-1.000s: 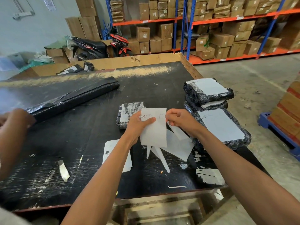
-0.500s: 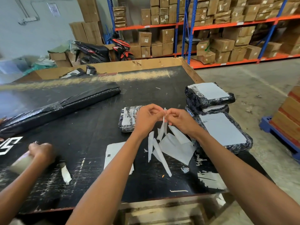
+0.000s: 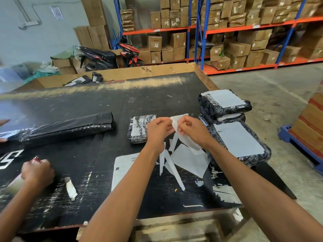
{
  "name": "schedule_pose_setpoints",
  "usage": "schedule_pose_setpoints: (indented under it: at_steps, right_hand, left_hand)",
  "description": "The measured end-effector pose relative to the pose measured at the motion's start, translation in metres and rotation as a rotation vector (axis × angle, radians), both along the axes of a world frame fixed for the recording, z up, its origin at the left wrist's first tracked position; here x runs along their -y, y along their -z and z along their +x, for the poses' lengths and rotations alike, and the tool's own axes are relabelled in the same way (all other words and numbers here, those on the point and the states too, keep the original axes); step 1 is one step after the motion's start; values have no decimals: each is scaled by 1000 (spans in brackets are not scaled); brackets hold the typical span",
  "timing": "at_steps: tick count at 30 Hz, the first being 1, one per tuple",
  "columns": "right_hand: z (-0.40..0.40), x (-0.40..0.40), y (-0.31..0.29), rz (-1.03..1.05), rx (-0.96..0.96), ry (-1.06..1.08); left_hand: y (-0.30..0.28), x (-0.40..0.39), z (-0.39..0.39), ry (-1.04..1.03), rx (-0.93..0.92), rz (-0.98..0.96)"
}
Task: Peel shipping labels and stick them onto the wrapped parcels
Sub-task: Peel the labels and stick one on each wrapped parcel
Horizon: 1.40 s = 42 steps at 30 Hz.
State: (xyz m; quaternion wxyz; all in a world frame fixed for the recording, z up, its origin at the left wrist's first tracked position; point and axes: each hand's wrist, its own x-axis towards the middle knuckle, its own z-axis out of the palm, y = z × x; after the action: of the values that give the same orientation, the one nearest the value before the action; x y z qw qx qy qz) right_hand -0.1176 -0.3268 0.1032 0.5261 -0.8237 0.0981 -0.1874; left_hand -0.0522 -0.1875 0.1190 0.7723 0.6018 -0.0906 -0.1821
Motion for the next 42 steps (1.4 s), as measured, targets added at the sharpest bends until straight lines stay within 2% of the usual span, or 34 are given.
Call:
schedule_pose_setpoints:
  at_steps: [2, 6, 9, 14, 16, 20, 22, 29, 33, 36, 38, 42]
  right_hand:
    - [1, 2, 2, 14, 0, 17]
    - [2, 0, 3, 101, 85, 24]
    - [2, -5, 1, 145, 127, 25]
    - [5, -4, 0, 190, 95, 55]
    - [7, -3, 2, 296, 67, 89]
    - [12, -2, 5, 631, 60, 175]
    - [12, 0, 5, 734, 76, 227]
    - [13, 16, 6, 726, 111, 517]
    - [10, 25, -2, 704, 176, 746]
    - [7, 32, -13, 561, 251, 891]
    - [6, 38, -15, 459, 230, 837]
    - [7, 33, -1, 137, -130, 521]
  left_hand:
    - [3, -1, 2, -33, -30, -26]
    - [9, 0, 2, 13, 59, 16]
    - [11, 1, 4, 19, 59, 4]
    - [10, 0, 5, 56, 30, -18]
    - [5, 1, 3, 61, -51, -101]
    - [-2, 0, 7, -13, -354, -308]
    - [-2, -5, 14, -67, -471, -403]
    - [7, -32, 34, -185, -592, -552]
    - [22, -50, 52, -325, -609, -518]
    - [25, -60, 53, -447, -609, -461]
    - [23, -65, 51, -515, -598, -438]
    - [11, -62, 40, -579, -594, -440]
